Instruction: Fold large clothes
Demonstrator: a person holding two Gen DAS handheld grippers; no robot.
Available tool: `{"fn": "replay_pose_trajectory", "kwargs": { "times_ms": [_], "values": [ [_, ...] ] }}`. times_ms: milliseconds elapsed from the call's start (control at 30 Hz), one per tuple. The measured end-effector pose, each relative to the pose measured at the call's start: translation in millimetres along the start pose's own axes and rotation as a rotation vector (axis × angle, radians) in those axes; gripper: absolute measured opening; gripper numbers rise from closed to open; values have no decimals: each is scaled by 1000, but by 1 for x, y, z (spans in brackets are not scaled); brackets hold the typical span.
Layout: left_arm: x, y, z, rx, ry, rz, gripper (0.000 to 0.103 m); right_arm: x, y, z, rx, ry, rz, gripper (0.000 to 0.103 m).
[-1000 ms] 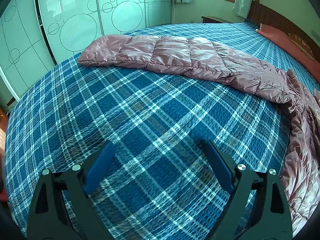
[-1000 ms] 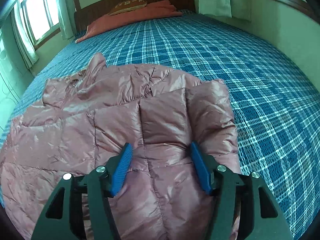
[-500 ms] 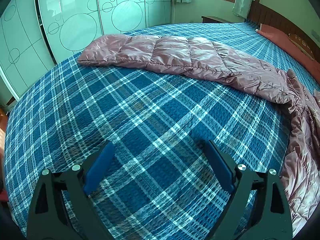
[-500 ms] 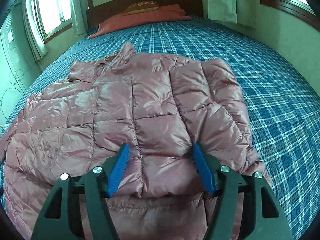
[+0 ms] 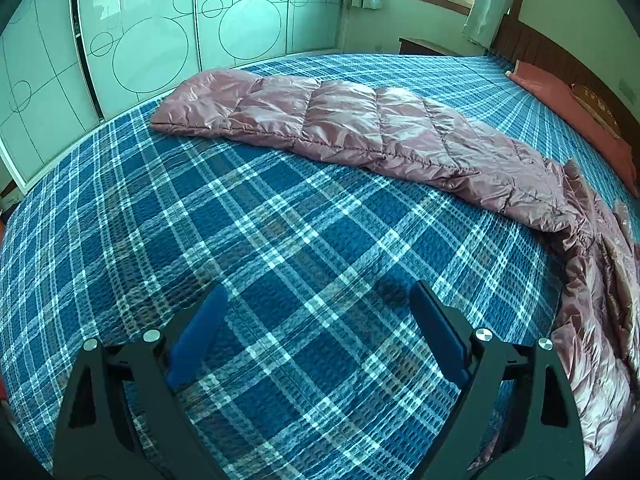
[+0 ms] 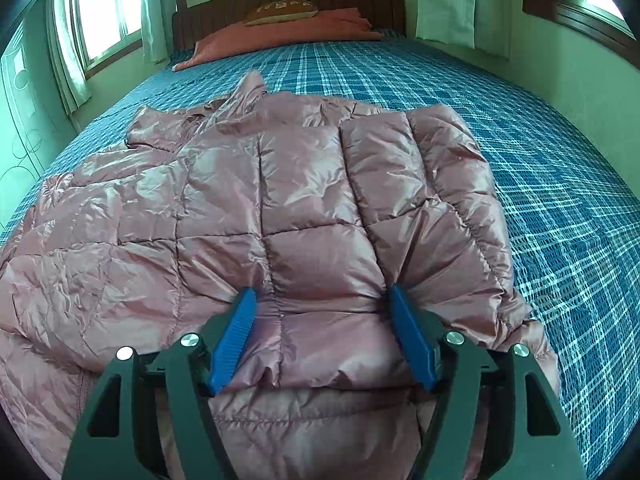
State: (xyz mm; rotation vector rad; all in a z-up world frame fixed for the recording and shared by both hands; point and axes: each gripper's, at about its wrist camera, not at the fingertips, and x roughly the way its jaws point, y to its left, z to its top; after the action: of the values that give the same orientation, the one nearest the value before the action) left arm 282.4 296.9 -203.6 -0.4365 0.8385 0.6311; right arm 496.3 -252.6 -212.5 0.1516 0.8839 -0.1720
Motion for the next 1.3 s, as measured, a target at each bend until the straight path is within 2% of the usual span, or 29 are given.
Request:
{"fn": "replay_pose_trajectory", "kwargs": {
  "times_ms": [167,267,367,467,667,733,800,867,933,1000,1067,1167,1300],
  "values": [
    [14,26,19,-101,4,-79,91,0,1,-1,-4,-1,-6,69],
    [22,41,34,-162,-22,-90,83,-1,1,-1,-5,-3,-8,69],
    [36,59,51,-234,-32,-155,75,0,1,-1,-6,-3,-10,69],
    [53,76,66,-339,-36,-208,75,-1,1,-1,-7,-4,-11,69],
    [77,115,94,-488,-84,-254,73,-1,1,-1,-8,-6,-12,69],
    [80,131,101,-536,-100,-237,58,-1,2,-1,-8,-6,-12,69],
    [85,146,102,-586,-99,-244,21,-1,2,-1,-8,-6,-13,69],
    [93,168,101,-660,-97,-287,8,-1,2,-1,-8,-7,-13,69],
    [92,170,105,-616,-102,-261,5,0,1,0,-8,-7,-13,69],
    [78,156,113,-479,-146,-171,3,-1,1,-1,-7,-8,-12,69],
    [60,136,121,-366,-209,-126,3,-1,1,-1,-6,-10,-12,69],
    [16,84,116,-211,-297,-124,3,-1,1,-1,-5,-10,-12,69],
    [-26,20,101,-13,-365,-160,3,-1,0,-1,0,-12,-9,69]
  ]
}}
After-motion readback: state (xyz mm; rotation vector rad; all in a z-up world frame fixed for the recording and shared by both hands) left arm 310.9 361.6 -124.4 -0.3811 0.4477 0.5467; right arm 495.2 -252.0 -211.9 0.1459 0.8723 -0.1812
